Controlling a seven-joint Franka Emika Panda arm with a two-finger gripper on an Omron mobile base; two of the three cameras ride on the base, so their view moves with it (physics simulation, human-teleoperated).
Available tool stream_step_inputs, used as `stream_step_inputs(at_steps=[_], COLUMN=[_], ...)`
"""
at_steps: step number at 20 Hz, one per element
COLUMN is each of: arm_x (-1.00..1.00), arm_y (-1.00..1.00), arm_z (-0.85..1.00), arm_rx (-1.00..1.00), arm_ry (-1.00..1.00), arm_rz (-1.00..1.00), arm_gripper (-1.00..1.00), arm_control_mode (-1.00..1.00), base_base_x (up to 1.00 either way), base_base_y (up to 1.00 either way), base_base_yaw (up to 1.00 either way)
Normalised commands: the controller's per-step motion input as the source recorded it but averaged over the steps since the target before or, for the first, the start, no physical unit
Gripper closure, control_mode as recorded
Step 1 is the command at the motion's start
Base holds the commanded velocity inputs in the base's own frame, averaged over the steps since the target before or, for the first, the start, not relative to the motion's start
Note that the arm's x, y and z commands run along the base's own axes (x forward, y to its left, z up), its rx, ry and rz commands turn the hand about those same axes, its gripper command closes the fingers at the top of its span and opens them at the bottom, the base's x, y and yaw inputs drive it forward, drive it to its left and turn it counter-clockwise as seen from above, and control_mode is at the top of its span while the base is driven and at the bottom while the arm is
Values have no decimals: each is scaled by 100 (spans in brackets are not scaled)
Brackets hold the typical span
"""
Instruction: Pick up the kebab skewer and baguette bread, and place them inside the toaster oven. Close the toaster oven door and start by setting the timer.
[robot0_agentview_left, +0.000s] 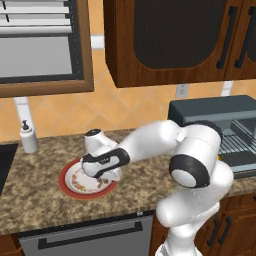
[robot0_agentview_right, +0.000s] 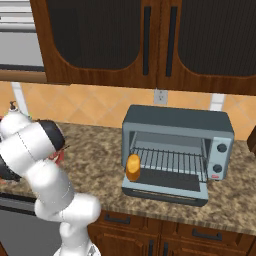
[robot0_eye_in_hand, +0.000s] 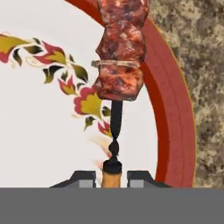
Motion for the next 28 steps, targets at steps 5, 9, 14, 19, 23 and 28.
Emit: stream_step_inputs(at_steps=[5, 9, 14, 19, 23, 28], arm_x=[-78, -84, -91, -44, -36, -24], arm_y=[-70, -86, -100, -100, -100, -100], arm_z=[100, 100, 100, 97, 81, 43], arm_rx=[9, 6, 0, 0, 0, -3], arm_ry=[-5, -4, -7, 0, 0, 0], arm_rz=[1, 6, 19, 23, 27, 34], arm_gripper=[100, 100, 100, 100, 100, 100], arm_control_mode=[-100, -100, -100, -100, -100, -100], base_base_x=[0, 0, 0, 0, 0, 0], base_base_y=[0, 0, 0, 0, 0, 0], base_base_yaw=[0, 0, 0, 0, 0, 0])
